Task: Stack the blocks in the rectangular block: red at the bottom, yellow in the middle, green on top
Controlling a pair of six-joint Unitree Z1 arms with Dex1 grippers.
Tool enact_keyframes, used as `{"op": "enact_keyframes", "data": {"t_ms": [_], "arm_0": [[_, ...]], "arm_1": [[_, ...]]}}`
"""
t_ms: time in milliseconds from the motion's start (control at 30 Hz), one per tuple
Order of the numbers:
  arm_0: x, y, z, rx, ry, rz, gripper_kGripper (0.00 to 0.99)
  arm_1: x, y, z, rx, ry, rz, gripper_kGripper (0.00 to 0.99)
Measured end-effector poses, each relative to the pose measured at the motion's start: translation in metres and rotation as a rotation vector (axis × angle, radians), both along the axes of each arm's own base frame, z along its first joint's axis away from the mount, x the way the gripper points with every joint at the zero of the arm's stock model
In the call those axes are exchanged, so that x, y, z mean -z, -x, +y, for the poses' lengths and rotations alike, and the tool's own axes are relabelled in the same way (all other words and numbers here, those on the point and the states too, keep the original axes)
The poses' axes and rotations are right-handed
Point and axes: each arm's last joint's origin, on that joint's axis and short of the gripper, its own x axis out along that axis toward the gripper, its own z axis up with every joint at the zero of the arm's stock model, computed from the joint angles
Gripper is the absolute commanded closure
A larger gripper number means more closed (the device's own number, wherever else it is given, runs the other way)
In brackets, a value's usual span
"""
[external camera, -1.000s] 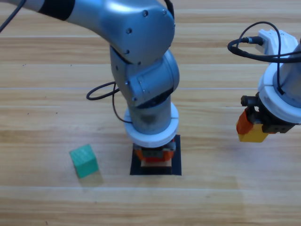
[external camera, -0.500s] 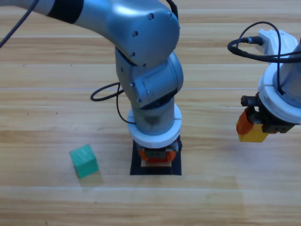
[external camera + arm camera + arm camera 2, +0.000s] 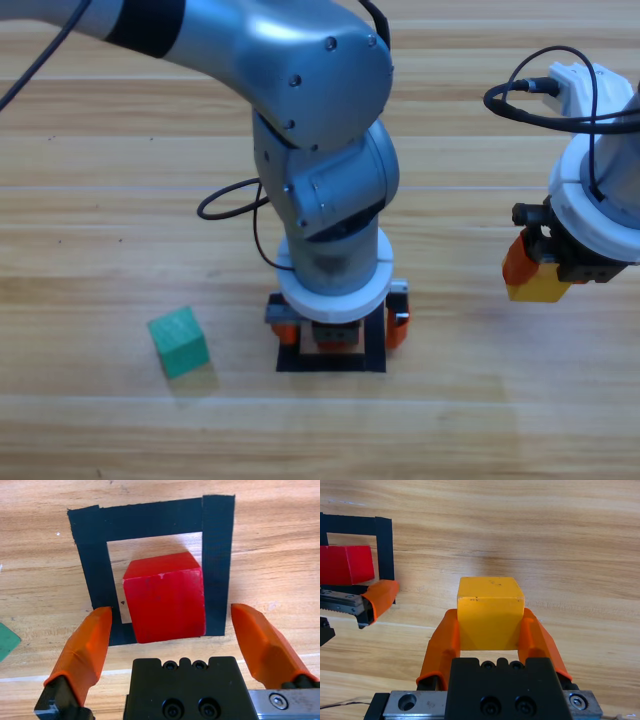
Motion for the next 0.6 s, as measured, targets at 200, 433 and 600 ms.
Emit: {"op": "enact_keyframes", "data": {"t_ms": [200,433,600], "arm_0": [[-0.006,0.001,0.003,-0.004,-0.034,-0.006,0.000],[-0.159,0.016,0.040,-0.090,0.052,-0.297,0.000],[-0.214,0.076,0.132,-0.120,0.129,-0.422,0.000]], "arm_1": [[0.000,0.000,0.000,0.000,-0.001,0.001,0.924],[0.000,0.000,0.000,0.004,-0.004,0.005,0.924],[-0.018,-0.003,0.010,0.030,-0.017,0.007,0.924]]}}
